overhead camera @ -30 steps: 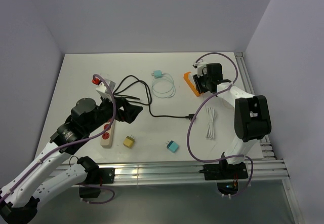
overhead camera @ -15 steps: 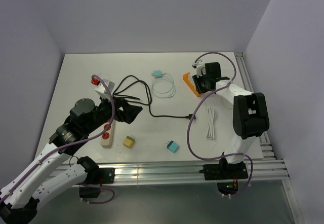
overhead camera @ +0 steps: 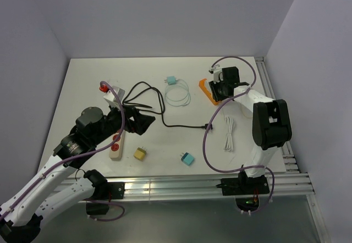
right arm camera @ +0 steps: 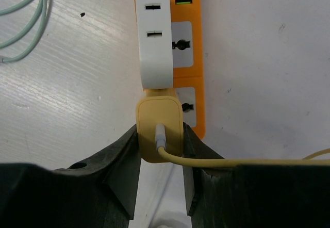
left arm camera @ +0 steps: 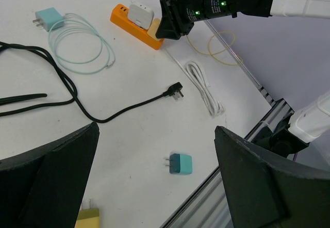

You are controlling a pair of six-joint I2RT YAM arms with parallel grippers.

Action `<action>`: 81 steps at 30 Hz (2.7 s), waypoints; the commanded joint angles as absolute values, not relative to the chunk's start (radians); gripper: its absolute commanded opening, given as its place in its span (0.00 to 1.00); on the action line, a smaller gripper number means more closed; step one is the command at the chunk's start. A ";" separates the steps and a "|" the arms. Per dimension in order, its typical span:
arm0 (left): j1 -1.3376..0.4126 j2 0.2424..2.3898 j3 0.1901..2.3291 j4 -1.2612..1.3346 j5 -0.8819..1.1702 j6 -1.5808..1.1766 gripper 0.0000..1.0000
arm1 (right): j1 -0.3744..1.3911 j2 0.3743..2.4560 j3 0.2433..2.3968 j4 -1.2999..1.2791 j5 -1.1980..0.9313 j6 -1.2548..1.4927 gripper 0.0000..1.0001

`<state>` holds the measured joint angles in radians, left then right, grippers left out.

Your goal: Insert the plug

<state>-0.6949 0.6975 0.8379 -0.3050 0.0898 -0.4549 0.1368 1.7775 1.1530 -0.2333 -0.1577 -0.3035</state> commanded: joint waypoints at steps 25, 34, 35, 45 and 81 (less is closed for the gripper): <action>-0.693 0.712 0.890 -0.346 0.035 -0.503 1.00 | 0.126 1.566 0.973 -0.193 -0.186 -0.016 0.84; -0.692 0.866 0.989 -0.498 -0.219 -0.564 0.99 | 0.224 1.225 0.778 -0.256 -0.121 0.224 0.89; -0.686 0.885 0.999 -0.543 -0.254 -0.599 1.00 | 0.245 1.197 0.781 -0.262 -0.097 0.242 0.94; -0.407 1.127 1.020 -0.724 -0.262 -0.773 0.89 | 0.469 1.144 0.945 -0.351 -0.272 0.421 1.00; -0.235 0.954 0.416 -0.346 0.032 -1.309 0.76 | 0.479 1.078 0.775 -0.212 -0.512 0.414 1.00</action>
